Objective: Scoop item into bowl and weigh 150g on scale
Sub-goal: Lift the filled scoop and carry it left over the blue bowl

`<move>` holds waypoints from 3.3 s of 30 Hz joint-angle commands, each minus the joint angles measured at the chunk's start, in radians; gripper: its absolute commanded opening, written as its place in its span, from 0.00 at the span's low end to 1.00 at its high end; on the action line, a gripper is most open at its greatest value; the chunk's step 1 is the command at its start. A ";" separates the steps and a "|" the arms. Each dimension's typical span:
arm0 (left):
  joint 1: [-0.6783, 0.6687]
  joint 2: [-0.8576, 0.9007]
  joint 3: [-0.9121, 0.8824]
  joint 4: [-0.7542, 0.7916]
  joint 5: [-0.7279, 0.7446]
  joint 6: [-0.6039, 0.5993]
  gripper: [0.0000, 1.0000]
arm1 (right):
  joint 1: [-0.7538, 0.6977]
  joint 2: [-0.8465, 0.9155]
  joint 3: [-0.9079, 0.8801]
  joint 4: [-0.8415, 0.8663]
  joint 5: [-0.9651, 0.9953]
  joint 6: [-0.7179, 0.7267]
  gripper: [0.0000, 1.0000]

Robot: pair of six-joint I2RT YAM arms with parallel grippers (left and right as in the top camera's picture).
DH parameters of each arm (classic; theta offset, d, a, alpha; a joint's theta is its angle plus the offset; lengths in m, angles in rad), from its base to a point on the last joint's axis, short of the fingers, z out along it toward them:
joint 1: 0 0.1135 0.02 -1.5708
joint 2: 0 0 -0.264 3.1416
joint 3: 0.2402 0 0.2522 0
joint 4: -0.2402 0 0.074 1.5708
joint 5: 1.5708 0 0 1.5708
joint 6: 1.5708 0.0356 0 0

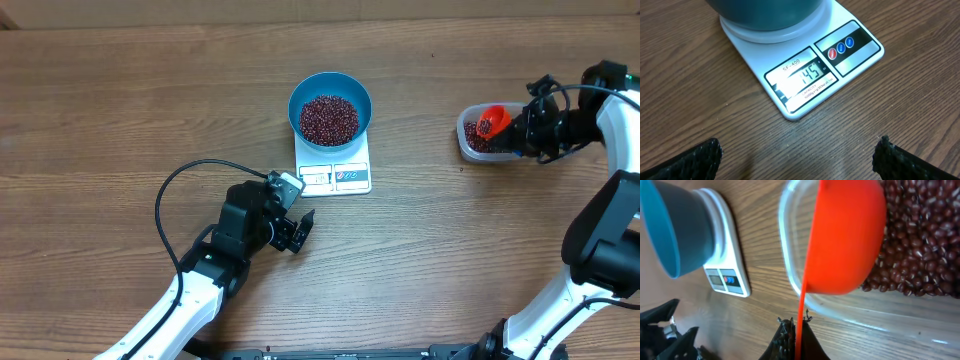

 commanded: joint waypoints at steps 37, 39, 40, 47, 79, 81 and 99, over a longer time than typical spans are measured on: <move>0.000 0.007 -0.001 0.003 0.003 -0.014 1.00 | 0.729 -0.073 0.237 0.129 0.356 0.158 0.04; 0.000 0.007 -0.001 0.003 0.003 -0.014 1.00 | 0.752 -0.073 0.237 0.145 0.397 0.160 0.04; 0.000 0.007 -0.001 0.003 0.003 -0.014 1.00 | 0.763 -0.073 0.237 0.151 0.422 0.160 0.04; 0.000 0.007 -0.001 0.003 0.003 -0.014 1.00 | 0.824 -0.073 0.236 0.192 0.594 0.182 0.04; 0.000 0.007 -0.001 0.003 0.003 -0.014 1.00 | 0.832 -0.073 0.236 0.245 0.627 0.173 0.04; 0.000 0.007 -0.001 0.003 0.003 -0.014 1.00 | 0.832 -0.073 0.236 0.246 0.627 0.167 0.04; 0.000 0.007 -0.001 0.003 0.003 -0.014 1.00 | 0.832 -0.073 0.236 0.249 0.635 0.154 0.04</move>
